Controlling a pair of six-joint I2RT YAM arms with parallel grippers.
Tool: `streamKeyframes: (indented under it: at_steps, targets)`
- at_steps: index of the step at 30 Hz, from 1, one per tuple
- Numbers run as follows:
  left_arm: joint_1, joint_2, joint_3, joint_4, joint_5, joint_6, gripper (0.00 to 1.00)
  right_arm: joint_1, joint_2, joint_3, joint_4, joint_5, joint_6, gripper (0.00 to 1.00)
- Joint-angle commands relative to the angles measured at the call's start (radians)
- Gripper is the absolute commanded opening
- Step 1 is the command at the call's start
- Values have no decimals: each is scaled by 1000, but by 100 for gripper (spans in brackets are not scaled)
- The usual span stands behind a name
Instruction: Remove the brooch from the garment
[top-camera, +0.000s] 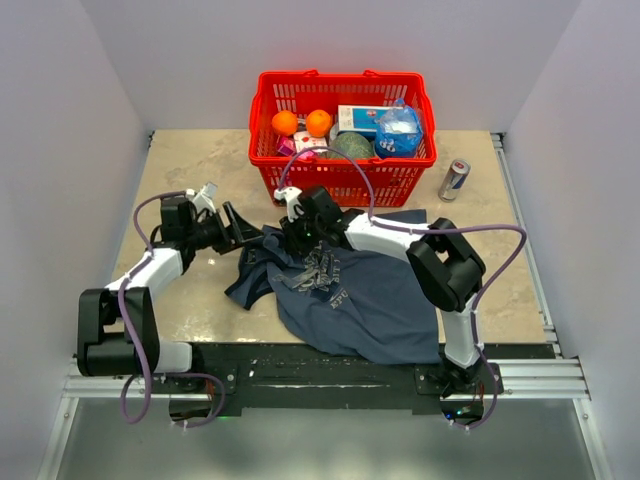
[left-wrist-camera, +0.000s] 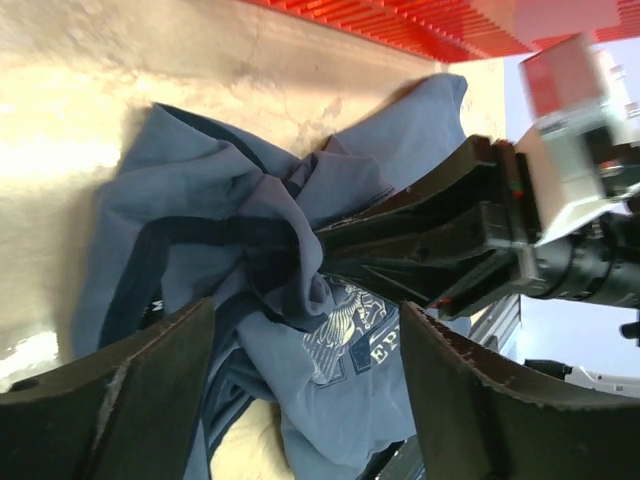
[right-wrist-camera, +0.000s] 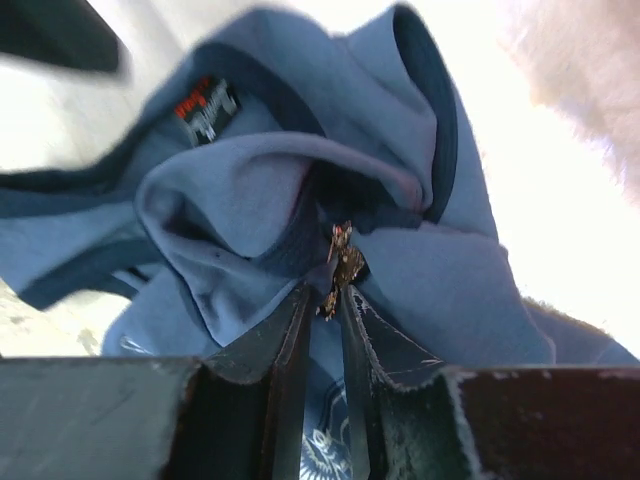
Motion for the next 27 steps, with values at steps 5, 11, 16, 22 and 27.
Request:
streamKeyframes:
  at_steps: [5,11,16,22,27]
  targets:
    - [-57,87,-41,149,25,-79,73,-9,4,62,39,-26,81,22]
    - [-90,181,2,169,40,-85,68,-20,31,64,40,-38,101,19]
    - [-95,215,17,175,59,-90,52,-21,53,75,25,-30,92,15]
    - [-95,212,-13,189,74,-99,25,-26,51,61,22,-17,98,13]
    - [-95,210,-22,200,76,-103,11,-49,31,53,46,-47,141,21]
